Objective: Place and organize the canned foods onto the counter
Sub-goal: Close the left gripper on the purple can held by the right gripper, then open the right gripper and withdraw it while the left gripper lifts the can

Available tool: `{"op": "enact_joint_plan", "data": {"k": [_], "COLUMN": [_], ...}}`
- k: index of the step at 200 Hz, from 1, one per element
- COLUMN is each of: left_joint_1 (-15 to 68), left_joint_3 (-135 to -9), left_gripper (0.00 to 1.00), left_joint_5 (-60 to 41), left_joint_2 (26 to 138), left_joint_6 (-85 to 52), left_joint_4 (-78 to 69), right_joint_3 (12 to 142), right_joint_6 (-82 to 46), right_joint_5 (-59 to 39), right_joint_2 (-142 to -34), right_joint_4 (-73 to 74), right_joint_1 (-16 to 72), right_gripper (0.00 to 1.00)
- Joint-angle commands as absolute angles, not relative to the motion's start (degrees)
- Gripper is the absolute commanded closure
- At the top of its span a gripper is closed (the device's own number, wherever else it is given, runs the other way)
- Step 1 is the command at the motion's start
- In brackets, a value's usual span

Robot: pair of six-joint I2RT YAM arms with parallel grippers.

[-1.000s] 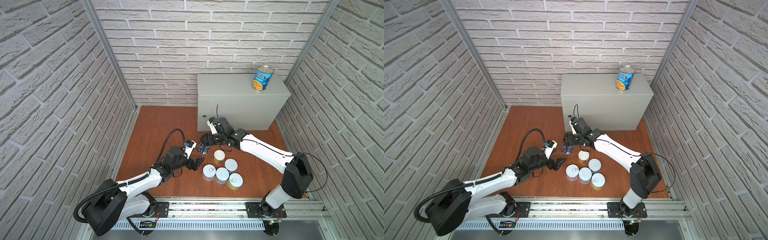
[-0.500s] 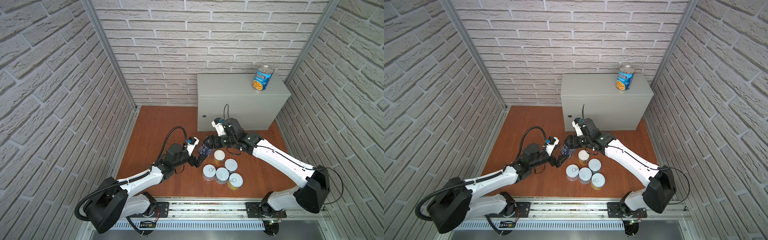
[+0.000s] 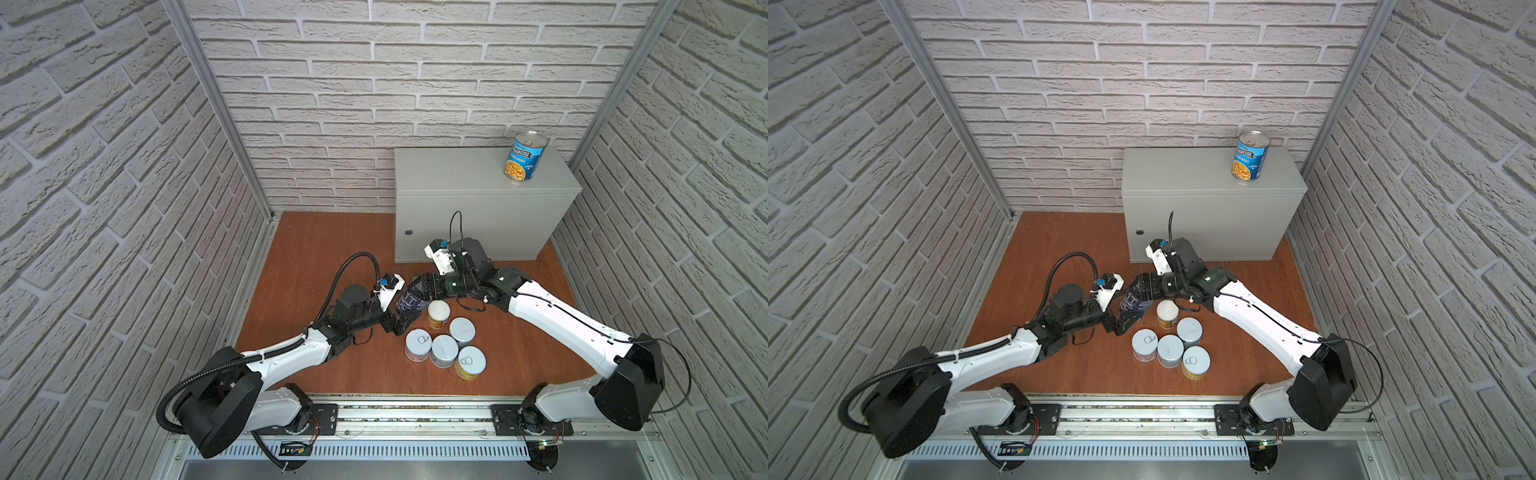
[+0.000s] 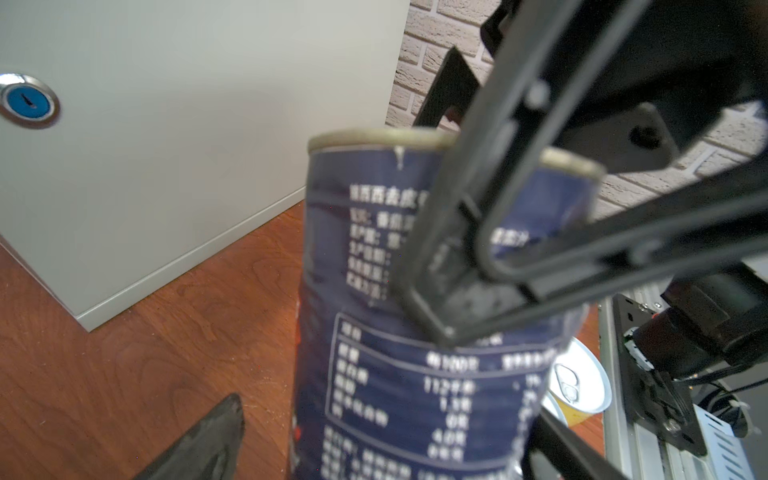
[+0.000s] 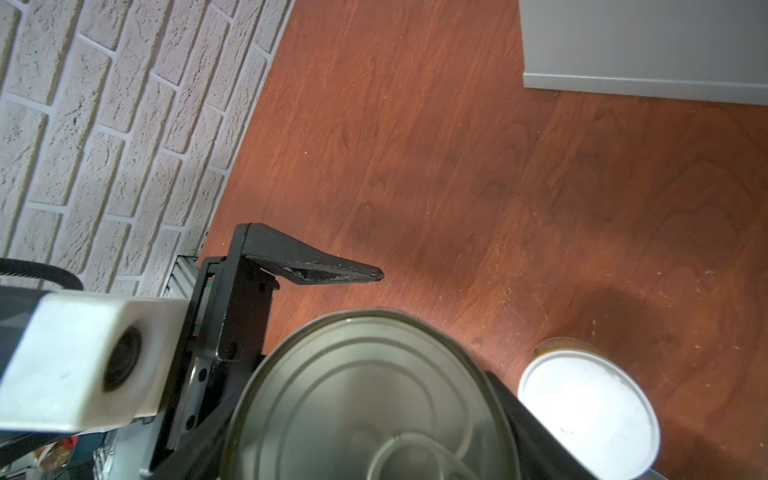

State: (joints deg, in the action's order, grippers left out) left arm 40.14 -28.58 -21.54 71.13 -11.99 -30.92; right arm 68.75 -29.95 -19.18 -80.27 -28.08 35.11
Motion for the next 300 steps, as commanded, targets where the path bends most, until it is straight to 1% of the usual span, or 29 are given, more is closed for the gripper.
{"op": "enact_joint_plan", "data": {"k": [1,33,76,95,120,149,169,189,212,252,262,281,300], "left_joint_1": [40.1,40.1,40.1,40.1,40.1,40.1,40.1,40.1,40.1,40.1,40.1,39.9,39.9], "left_joint_3": [-30.1,-30.1,-30.3,-30.2,-29.8,-29.5,-29.1,-28.8,-29.3,-30.9,-30.9,-31.8,-33.9], "left_gripper": [0.02,0.02,0.02,0.06,0.15,0.21,0.22,0.23,0.25,0.27,0.27,0.27,0.29], "left_joint_5": [-21.3,-21.0,-20.8,-20.5,-20.4,-19.5,-19.0,-17.8,-13.7,-11.1,-10.1,-9.9,-10.3], "left_joint_2": [71.6,73.2,74.0,73.8,73.5,73.4,73.5,73.4,72.6,71.0,70.6,69.7,69.2], "left_joint_6": [-10.8,-10.8,-10.7,-10.3,-9.7,-9.4,-9.5,-9.6,-11.1,-13.0,-13.7,-14.0,-14.1], "left_joint_4": [-35.2,-36.2,-37.6,-37.5,-37.8,-38.0,-39.0,-40.0,-39.5,-37.5,-37.7,-36.7,-33.5], "right_joint_3": [69.0,68.8,68.8,68.8,68.8,68.7,68.6,67.9,67.6,66.4,66.1,66.5,66.1], "right_joint_6": [-32.1,-32.3,-32.2,-32.1,-32.0,-32.2,-32.2,-31.6,-30.0,-29.9,-29.6,-28.0,-27.0], "right_joint_5": [-26.5,-27.9,-27.6,-27.1,-26.9,-27.0,-26.1,-24.3,-23.2,-21.5,-20.6,-18.7,-17.9], "right_joint_2": [-79.7,-81.0,-82.3,-82.4,-82.4,-82.4,-82.5,-81.6,-80.4,-78.4,-77.8,-76.9,-75.5], "right_joint_4": [-19.4,-18.4,-18.7,-18.7,-18.7,-18.4,-18.6,-18.5,-19.5,-19.8,-20.2,-22.8,-23.5], "right_joint_1": [35.2,35.1,35.0,34.9,35.0,34.9,34.9,34.9,34.9,34.9,34.9,34.9,34.9], "right_gripper": [0.45,0.45,0.45,0.45,0.45,0.45,0.43,0.38,0.29,0.21,0.17,0.17,0.16]}}
